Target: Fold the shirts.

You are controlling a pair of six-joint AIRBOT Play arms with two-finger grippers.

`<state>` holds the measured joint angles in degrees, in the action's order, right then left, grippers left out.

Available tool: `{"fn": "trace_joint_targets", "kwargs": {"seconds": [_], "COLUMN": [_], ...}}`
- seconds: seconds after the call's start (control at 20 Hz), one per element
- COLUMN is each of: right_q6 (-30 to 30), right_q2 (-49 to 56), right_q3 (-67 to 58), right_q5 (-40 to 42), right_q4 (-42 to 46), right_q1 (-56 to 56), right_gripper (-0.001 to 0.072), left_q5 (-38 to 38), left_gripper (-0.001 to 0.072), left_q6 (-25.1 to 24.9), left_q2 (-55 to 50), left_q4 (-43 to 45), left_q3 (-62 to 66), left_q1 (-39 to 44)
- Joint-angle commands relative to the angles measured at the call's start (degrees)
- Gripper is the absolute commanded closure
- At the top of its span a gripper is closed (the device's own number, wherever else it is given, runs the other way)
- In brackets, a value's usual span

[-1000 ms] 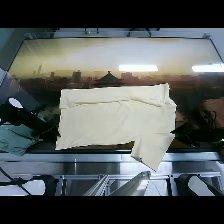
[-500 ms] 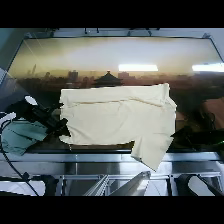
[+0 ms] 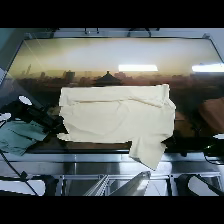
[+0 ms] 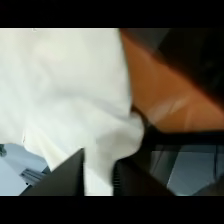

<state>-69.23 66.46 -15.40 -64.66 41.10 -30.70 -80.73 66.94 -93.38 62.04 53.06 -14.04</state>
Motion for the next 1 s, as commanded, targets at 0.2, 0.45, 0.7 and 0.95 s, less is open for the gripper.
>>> {"fn": "trace_joint_targets", "kwargs": {"seconds": [0.2,0.45,0.7,0.95], "right_q6": [13.4,9.4,6.9,9.8], "right_q2": [5.2,4.6,15.6,30.6], "right_q3": [-3.6,-14.3,-32.2,-45.3], "right_q5": [-9.3,-10.7,-7.8,-1.7], "right_q4": [-17.2,-22.2,-24.5,-25.1], "right_q1": [-0.6,1.6,6.8,11.6], "right_gripper": [0.0691,0.0692,0.0691,0.0691], "left_q5": [-0.7,-0.2,2.1,3.5], "left_gripper": [0.0677,0.0703,0.0704,0.0704], "left_q6": [-0.6,-5.4,-5.5,-3.3], "left_q2": [0.9,4.1,3.7,-9.9], "left_q4": [0.0,-11.7,-19.6,-19.5], "left_q3": [0.1,1.3,15.9,38.5], "left_q1": [-4.1,-9.4,-8.6,-1.3]}}
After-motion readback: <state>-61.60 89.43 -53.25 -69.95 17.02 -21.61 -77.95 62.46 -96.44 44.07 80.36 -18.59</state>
